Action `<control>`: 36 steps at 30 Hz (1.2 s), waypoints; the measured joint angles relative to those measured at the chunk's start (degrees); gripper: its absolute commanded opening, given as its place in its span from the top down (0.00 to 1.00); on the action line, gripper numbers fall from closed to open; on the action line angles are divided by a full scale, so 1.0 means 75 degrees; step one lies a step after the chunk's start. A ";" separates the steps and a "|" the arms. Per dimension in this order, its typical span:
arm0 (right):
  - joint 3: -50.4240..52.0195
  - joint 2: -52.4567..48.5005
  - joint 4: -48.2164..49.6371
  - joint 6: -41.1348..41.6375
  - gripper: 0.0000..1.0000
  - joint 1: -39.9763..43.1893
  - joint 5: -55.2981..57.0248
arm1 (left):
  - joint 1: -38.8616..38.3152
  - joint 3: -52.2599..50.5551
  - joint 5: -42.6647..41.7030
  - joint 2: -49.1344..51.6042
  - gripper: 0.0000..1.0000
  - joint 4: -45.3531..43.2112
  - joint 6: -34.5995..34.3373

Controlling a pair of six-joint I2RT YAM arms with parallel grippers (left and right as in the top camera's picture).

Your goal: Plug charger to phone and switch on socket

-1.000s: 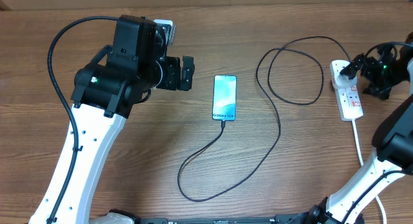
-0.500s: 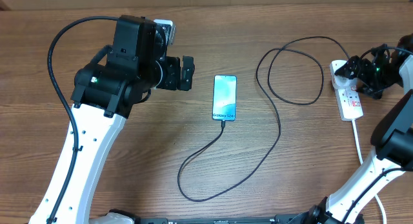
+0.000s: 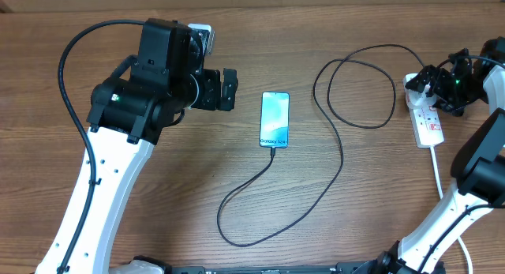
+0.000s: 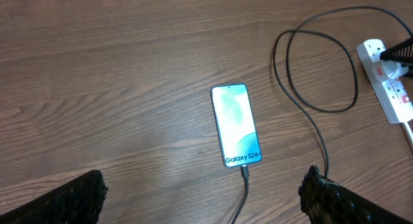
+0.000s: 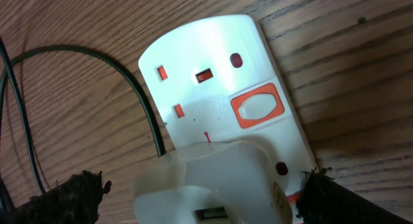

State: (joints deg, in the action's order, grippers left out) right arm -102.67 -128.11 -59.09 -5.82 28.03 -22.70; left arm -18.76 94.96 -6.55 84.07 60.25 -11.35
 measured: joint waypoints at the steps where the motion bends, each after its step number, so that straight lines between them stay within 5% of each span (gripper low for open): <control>1: 0.0000 0.0000 -0.0012 -0.0017 0.00 0.0000 -0.0003 | 0.0000 0.0000 0.0000 0.0000 0.01 0.0000 0.0000; 36: -0.0052 0.0044 -0.0458 -0.0026 0.00 0.0009 -0.0035 | 0.0000 0.0000 0.0000 0.0000 0.01 0.0003 0.0000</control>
State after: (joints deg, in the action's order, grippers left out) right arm -103.07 -127.79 -62.52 -6.02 28.10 -22.96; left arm -18.76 94.96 -6.55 84.07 60.27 -11.35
